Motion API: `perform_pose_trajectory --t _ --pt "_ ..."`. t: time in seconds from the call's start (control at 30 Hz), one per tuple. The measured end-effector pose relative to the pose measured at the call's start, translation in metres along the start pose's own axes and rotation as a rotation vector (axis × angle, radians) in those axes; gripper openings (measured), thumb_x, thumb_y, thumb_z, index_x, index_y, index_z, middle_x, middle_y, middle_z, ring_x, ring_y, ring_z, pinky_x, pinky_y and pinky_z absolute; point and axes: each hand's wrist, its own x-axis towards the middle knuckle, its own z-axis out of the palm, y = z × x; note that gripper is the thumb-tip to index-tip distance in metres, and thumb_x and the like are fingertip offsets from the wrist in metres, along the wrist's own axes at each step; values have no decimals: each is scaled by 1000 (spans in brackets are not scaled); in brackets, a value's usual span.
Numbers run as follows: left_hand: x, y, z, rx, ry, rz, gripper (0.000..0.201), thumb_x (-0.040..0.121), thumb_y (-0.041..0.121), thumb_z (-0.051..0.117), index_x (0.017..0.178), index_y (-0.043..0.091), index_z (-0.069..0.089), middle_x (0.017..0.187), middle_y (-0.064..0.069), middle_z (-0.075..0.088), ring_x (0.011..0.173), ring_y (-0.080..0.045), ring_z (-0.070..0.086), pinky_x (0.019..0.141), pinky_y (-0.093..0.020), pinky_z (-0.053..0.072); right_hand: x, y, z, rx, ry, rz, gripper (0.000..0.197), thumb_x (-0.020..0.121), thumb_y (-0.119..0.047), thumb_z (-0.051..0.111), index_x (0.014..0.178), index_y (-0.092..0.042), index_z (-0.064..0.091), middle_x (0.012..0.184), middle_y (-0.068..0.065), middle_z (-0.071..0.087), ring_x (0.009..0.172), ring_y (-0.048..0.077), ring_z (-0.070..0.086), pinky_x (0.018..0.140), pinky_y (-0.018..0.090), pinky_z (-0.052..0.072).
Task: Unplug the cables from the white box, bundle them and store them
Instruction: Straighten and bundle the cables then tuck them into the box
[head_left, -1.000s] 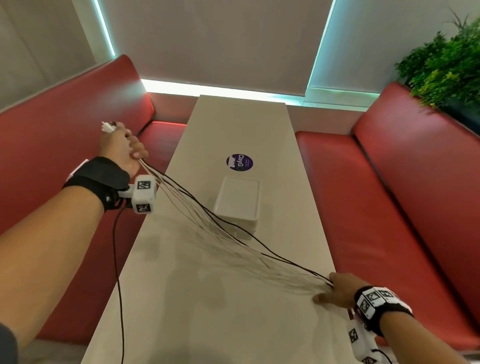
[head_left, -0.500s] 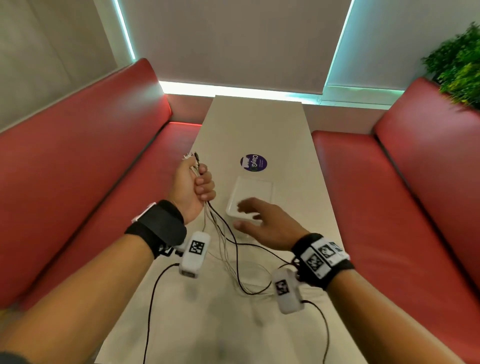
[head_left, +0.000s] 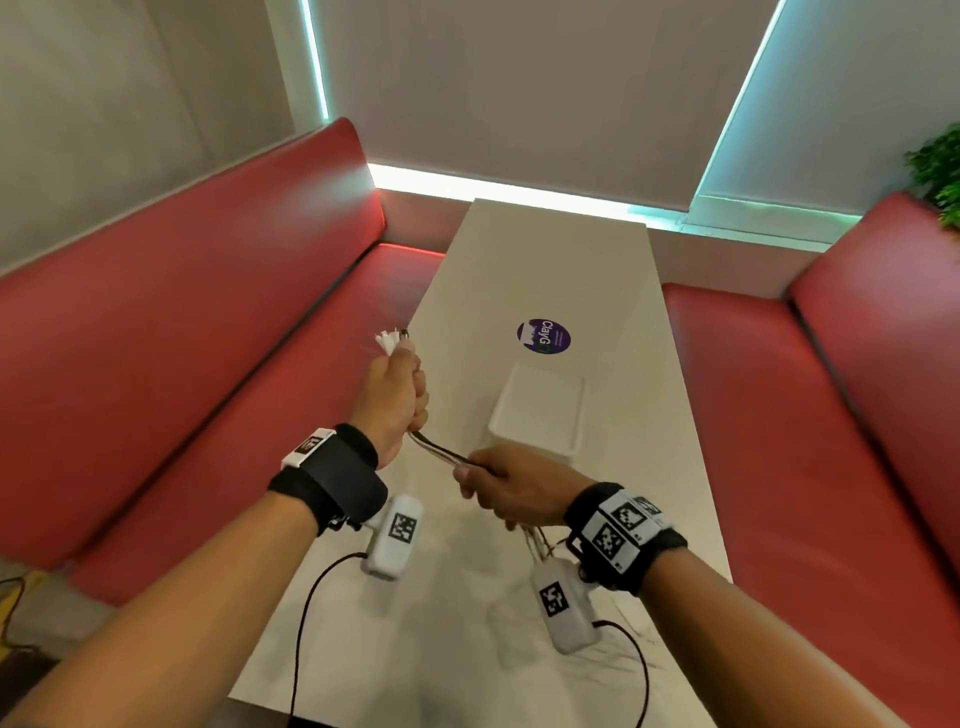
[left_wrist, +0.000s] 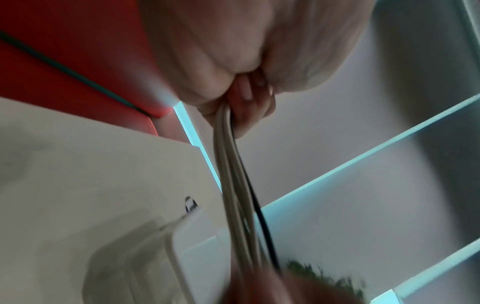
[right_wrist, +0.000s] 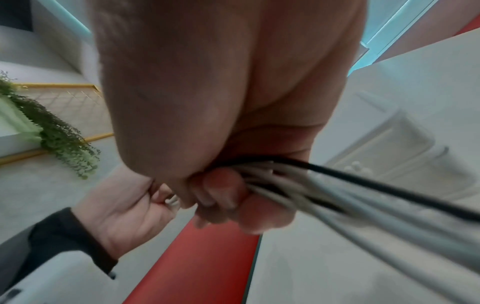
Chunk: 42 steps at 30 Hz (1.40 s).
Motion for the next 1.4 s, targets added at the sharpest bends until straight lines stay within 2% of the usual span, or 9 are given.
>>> perform_pose_trajectory --t 0.17,0.33,0.43,0.63,0.77,0.87,1.0,1.2,1.4 --pt "3 -19 -29 226 24 -37 42 104 40 33 65 26 28 57 5 19 49 -13 13 46 -29 13 -14 18 -15 11 -67 53 33 103 -48 38 90 -28 60 79 -9 54 58 10 49 59 24 46" --pt "-15 -53 -28 603 -253 -107 65 101 56 27 78 7 64 59 1 46 49 -12 38 55 -30 33 -1 1 -19 70 25 -36 33 107 -39 34 90 -24 58 79 -10 51 64 3 46 62 19 36" --pt "-28 -54 -12 578 -376 -60 64 105 51 25 83 13 71 78 -6 70 61 -6 56 68 -28 41 3 -7 -18 -21 73 -93 39 108 -35 30 92 -14 58 78 -11 54 69 3 50 66 17 39" --pt "-33 -66 4 196 -373 -181 55 104 52 26 81 16 61 64 5 53 58 -10 47 66 -29 35 13 13 -14 -151 141 -92 39 106 -43 27 101 -17 56 95 3 68 86 23 64 84 46 52" --pt "-39 -61 14 287 -392 -137 53 99 59 28 81 19 58 60 4 44 64 -14 49 71 -26 43 14 18 -19 -163 163 -71 39 107 -40 29 104 -15 59 99 5 69 89 25 64 85 47 52" --pt "-40 -57 16 175 -432 -157 48 101 52 36 82 14 58 59 -4 40 57 -22 54 73 -38 58 15 21 -23 -151 185 -63 35 107 -37 33 102 -15 60 99 6 68 90 25 64 85 46 53" --pt "-34 -50 14 192 -415 -160 40 102 41 46 97 5 62 70 -9 59 55 -21 57 52 -32 52 17 26 -26 -131 223 -45 32 106 -37 38 100 -16 62 97 5 69 87 23 63 82 43 54" --pt "-23 -46 12 204 -499 -326 31 103 36 49 87 10 55 57 2 30 43 -11 32 51 -28 39 17 31 -33 -96 231 -31 26 104 -38 47 87 -21 58 83 -3 63 73 15 56 69 31 45" --pt "-22 -37 18 556 -494 -133 35 102 43 45 80 16 50 57 4 32 48 -12 25 44 -25 25 14 35 -32 -11 236 -18 31 104 -41 43 83 -26 58 76 -9 59 67 7 53 66 27 42"
